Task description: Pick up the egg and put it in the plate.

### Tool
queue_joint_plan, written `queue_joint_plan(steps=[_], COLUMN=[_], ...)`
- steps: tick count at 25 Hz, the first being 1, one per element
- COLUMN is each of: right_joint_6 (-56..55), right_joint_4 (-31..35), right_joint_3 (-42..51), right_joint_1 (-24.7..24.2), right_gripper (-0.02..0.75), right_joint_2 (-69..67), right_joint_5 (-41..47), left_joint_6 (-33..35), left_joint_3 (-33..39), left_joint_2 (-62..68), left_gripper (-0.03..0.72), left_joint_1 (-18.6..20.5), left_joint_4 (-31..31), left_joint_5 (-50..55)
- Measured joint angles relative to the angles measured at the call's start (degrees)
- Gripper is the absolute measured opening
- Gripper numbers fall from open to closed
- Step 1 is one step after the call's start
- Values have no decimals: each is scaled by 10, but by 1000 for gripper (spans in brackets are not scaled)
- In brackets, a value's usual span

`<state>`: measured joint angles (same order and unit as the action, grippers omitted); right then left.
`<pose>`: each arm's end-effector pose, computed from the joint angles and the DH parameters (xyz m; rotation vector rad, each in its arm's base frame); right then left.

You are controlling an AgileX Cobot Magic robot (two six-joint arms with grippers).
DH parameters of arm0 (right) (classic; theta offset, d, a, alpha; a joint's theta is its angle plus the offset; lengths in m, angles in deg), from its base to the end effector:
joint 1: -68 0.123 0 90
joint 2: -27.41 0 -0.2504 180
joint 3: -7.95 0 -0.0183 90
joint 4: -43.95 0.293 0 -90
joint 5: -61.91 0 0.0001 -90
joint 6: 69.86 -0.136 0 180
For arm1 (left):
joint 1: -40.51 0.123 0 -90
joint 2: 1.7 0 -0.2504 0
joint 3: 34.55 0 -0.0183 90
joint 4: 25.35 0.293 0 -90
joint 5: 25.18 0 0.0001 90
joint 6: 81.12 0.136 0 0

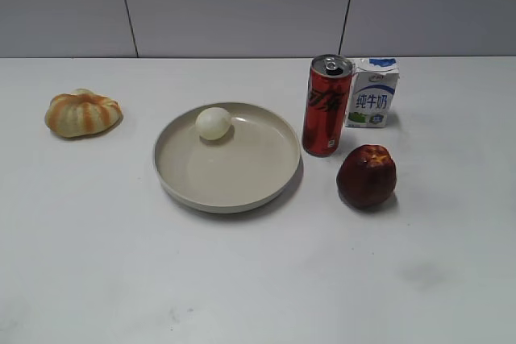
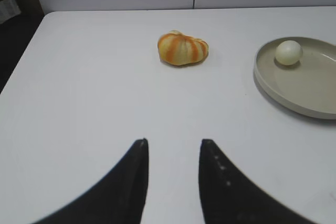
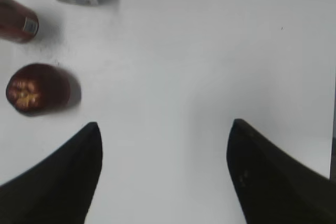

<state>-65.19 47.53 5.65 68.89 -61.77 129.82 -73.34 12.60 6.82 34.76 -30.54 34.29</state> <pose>0.3456 0.0132 0.2848 -0.1167 2.6967 0.0653 0.1052 -0.0212 0.2830 0.2400 1.9930 -0.0851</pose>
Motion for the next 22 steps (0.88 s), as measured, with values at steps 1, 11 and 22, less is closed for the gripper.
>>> queue_joint_plan(steps=[1, 11, 22], right_joint_6=[0, 1, 2], right_joint_4=[-1, -2, -2], right_joint_3=[28, 336, 480], right_joint_1=[0, 0, 0], right_gripper=[560, 558, 558], right_joint_2=[23, 275, 524], right_joint_5=[-12, -95, -105], left_joint_6=[0, 0, 0], left_joint_3=[0, 0, 0], left_joint_2=[0, 0, 0], left_gripper=[240, 240, 240], left_joint_1=[0, 0, 0], left_joint_4=[0, 0, 0], left_joint_5=[0, 0, 0])
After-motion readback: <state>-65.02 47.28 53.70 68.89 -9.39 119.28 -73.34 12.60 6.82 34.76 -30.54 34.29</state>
